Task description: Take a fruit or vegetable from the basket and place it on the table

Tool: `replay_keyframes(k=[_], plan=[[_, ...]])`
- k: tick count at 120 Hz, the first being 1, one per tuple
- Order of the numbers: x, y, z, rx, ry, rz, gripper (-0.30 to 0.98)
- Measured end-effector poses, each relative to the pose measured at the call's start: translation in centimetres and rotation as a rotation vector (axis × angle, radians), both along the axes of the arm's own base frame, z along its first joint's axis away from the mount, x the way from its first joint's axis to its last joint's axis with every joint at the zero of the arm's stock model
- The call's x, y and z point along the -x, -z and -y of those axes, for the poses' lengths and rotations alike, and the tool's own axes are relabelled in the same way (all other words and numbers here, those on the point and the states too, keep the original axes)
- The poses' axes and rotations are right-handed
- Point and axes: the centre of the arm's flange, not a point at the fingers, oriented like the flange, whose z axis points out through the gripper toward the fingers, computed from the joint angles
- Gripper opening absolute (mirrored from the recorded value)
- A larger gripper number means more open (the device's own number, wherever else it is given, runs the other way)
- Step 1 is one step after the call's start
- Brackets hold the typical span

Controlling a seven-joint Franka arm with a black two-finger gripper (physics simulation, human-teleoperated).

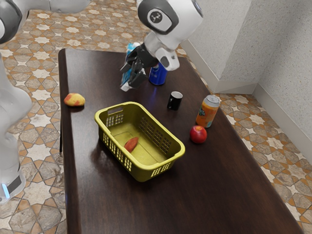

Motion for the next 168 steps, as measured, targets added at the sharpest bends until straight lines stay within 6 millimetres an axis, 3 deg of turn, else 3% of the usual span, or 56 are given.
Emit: replay_keyframes(k=[16, 24, 30, 39, 72, 102, 127, 142, 168], plan=[[-3.2, 1.0, 0.9, 0.017, 0.027, 0.211, 0.69], [-3.8, 3.2, 1.8, 0.031, -0.008, 0.247, 0.69], [-3.7, 4.9, 2.8, 0.049, -0.060, 0.263, 0.69], [-2.0, 8.2, 3.1, 0.092, -0.150, 0.283, 0.69], [-1.2, 13.6, 3.1, 0.099, -0.519, 0.339, 0.69], [-1.3, 15.7, 3.6, 0.063, -0.736, 0.362, 0.69], [-1.7, 16.0, 2.9, 0.052, -0.895, 0.381, 0.69], [-1.2, 17.4, 2.4, 0.025, -0.971, 0.355, 0.69], [-1.2, 17.6, 1.6, -0.062, -0.961, 0.425, 0.69]])
